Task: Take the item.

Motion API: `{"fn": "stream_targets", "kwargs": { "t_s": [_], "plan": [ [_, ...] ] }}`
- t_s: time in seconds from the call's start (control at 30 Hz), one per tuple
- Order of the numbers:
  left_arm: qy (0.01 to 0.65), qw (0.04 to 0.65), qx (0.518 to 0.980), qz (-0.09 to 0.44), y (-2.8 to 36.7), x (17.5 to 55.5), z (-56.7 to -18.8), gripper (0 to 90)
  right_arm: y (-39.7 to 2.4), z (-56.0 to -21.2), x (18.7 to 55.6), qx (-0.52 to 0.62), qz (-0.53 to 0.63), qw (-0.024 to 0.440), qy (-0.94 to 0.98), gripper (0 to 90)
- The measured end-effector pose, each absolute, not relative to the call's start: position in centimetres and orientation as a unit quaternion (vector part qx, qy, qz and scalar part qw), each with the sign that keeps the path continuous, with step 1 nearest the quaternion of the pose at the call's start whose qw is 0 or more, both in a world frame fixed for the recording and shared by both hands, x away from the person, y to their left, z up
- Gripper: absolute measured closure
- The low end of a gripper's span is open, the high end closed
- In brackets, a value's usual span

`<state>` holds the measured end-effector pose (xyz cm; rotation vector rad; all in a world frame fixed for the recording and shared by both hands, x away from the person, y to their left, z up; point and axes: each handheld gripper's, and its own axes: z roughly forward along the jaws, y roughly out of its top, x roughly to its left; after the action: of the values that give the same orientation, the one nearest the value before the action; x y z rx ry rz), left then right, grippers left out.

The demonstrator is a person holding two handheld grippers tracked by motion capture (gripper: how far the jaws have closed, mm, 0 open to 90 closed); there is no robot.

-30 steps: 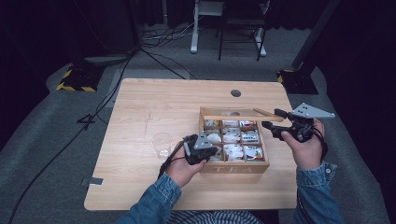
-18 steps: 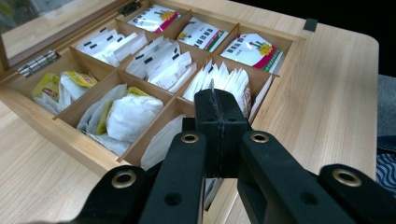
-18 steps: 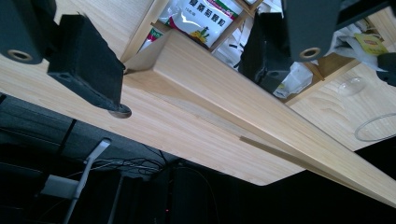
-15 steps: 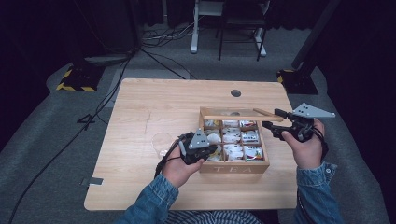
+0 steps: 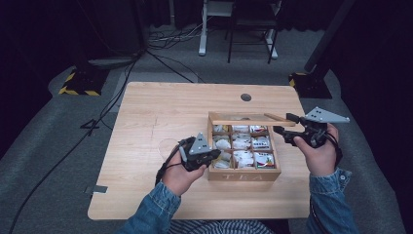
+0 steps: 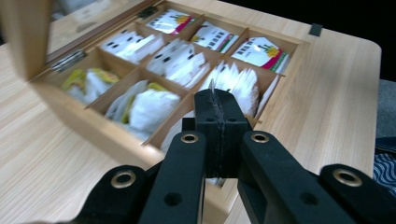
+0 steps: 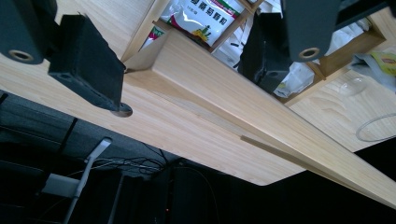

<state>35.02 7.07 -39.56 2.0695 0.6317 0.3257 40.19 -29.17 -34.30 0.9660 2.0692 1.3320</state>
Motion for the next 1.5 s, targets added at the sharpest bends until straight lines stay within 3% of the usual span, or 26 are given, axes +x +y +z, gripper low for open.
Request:
{"fn": "stream_targets", "kwargs": {
  "t_s": [1.5],
  "plan": [
    [0.373, 0.431, 0.804, 0.167, 17.2, 36.2, -37.0, 89.6, -29.0, -34.8, 40.5, 0.353, 0.485, 0.250, 0.760, 31.5]
  ]
}}
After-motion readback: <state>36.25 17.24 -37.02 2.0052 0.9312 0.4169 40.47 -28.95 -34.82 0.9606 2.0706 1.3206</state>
